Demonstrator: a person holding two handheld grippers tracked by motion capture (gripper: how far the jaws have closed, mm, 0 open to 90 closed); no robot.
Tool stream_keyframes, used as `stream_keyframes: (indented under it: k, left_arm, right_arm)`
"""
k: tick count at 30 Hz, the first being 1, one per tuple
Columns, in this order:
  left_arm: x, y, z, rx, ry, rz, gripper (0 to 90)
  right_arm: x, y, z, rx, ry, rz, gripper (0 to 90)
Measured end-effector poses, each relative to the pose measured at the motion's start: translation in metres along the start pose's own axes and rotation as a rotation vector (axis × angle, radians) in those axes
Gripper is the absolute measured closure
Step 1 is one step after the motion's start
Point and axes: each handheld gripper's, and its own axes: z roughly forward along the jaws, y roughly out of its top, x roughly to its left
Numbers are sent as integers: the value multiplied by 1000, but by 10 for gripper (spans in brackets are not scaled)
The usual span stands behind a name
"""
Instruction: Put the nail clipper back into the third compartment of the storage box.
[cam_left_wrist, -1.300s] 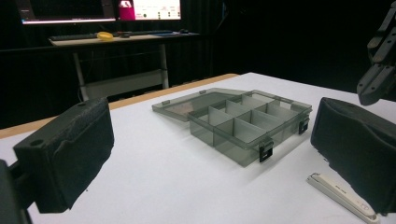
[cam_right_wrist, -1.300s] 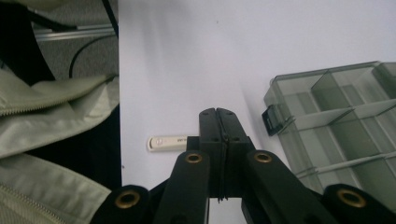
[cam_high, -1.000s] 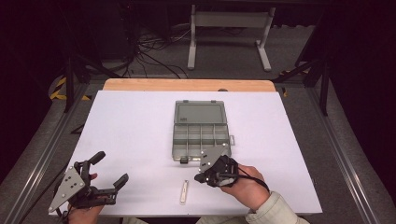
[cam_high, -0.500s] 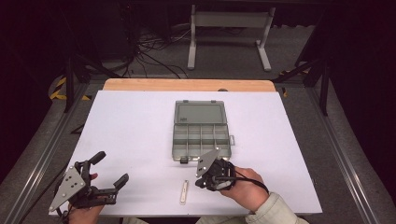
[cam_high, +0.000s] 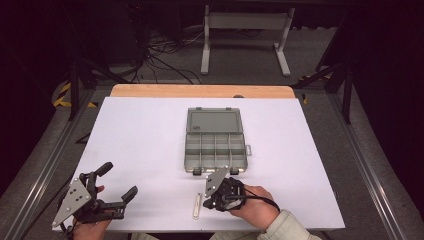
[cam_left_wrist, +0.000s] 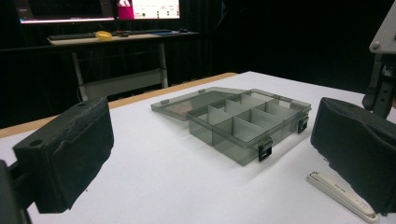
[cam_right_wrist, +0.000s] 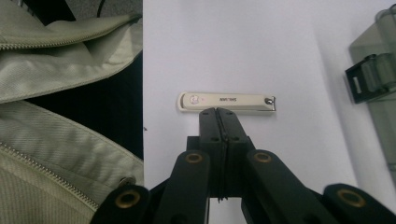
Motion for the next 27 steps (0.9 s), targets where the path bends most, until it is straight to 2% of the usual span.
stream_keyframes:
  k: [20, 27]
  left_arm:
    - [0, 0, 0, 1, -3, -1, 2]
    - [0, 0, 0, 3, -5, -1, 2]
  right_arm:
    - [3, -1, 31, 43, 54, -17, 900]
    - [3, 0, 36, 58, 73, -25, 900]
